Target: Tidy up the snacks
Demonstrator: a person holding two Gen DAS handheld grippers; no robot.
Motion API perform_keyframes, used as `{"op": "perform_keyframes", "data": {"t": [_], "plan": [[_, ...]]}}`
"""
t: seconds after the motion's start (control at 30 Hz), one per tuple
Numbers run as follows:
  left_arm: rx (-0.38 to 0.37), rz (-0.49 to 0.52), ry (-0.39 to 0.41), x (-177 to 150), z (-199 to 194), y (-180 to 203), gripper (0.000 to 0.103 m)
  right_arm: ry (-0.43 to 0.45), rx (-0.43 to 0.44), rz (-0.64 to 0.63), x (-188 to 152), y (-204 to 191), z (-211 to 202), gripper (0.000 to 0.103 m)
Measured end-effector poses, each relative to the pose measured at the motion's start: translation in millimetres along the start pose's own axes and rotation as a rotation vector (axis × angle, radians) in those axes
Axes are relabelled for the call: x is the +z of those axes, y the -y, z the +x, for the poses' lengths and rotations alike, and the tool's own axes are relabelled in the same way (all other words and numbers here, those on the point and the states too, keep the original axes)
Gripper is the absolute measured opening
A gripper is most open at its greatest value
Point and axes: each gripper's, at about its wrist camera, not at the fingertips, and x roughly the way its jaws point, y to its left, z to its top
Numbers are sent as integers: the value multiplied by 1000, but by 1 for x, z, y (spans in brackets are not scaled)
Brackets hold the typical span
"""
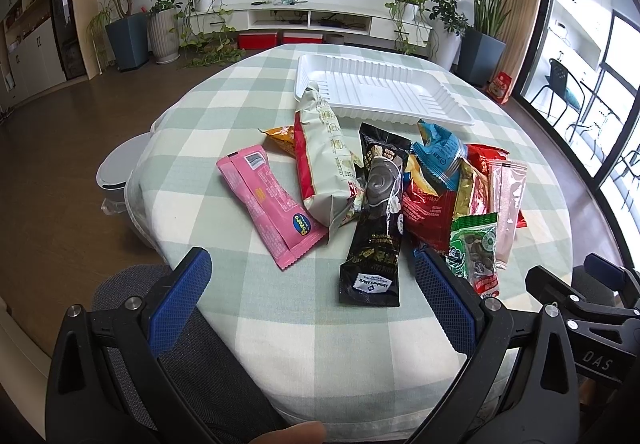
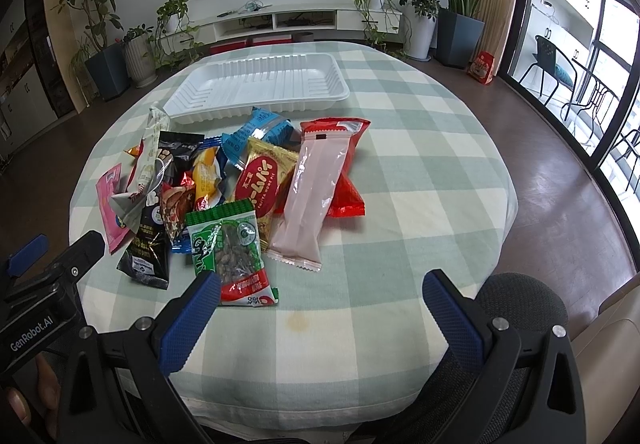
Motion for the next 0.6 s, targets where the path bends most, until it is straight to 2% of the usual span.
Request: {"op": "perform_keyframes", "data": {"t": [0.1,0.2,0.27,0.33,0.43,0.5,0.53,0.6], "plan": [[-29,-1,0,0,0,-2,103,-4,13,15,-1,1,2,103],[-102,-27,4,-4,5,-10,103,-16,60,66,-1,9,4,103],[-183,-48,13,-3,10,-20,103,-11,110,126,-1,17,4,103],[-204,-24,33,1,15,-23,103,6,167,202,0,28,3,103],[-165,-48,101,-3,9,-36,103,50,223,265,3,40,-1,103],[-159,-72,-60,-1,23,-47,103,63,244,259,7,43,-2,103],[-177,-140,-161,2,38,-59,103,59,246,243,8,44,-1,103],[-189,-259,-191,5,47,-81,103,43,257,225,11,45,0,100]]}}
